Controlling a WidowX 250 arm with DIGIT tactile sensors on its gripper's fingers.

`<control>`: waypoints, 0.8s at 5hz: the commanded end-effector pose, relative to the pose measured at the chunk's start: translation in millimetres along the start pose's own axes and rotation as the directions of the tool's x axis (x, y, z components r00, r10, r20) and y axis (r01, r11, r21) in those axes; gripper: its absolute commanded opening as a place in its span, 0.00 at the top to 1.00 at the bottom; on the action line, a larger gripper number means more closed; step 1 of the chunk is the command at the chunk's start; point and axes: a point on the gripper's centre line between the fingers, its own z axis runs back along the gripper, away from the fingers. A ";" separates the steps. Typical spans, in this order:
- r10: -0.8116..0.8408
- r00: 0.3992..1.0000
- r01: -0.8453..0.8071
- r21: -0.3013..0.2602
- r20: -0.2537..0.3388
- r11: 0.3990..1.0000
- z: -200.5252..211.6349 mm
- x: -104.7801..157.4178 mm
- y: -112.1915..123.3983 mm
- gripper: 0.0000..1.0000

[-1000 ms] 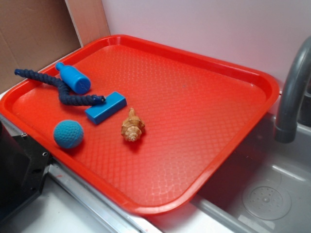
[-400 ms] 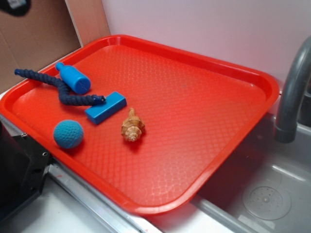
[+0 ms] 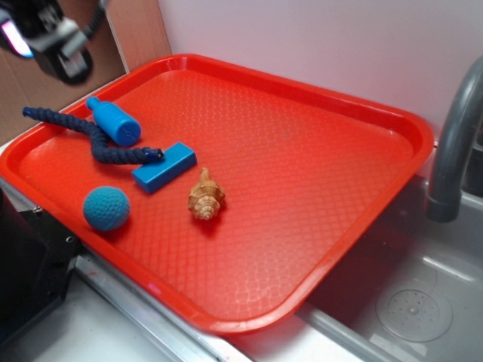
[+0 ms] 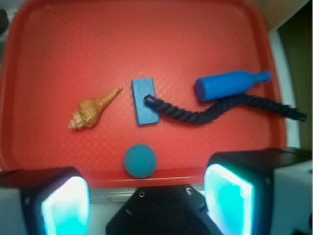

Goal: Grab the blue ball.

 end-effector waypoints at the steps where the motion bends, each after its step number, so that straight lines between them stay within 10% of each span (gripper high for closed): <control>1: -0.039 0.998 0.039 -0.004 -0.047 0.999 -45.1 -0.9 0.2 0.00; 4: -0.085 0.986 0.089 0.025 -0.140 0.996 -101.4 -4.7 -8.2 0.00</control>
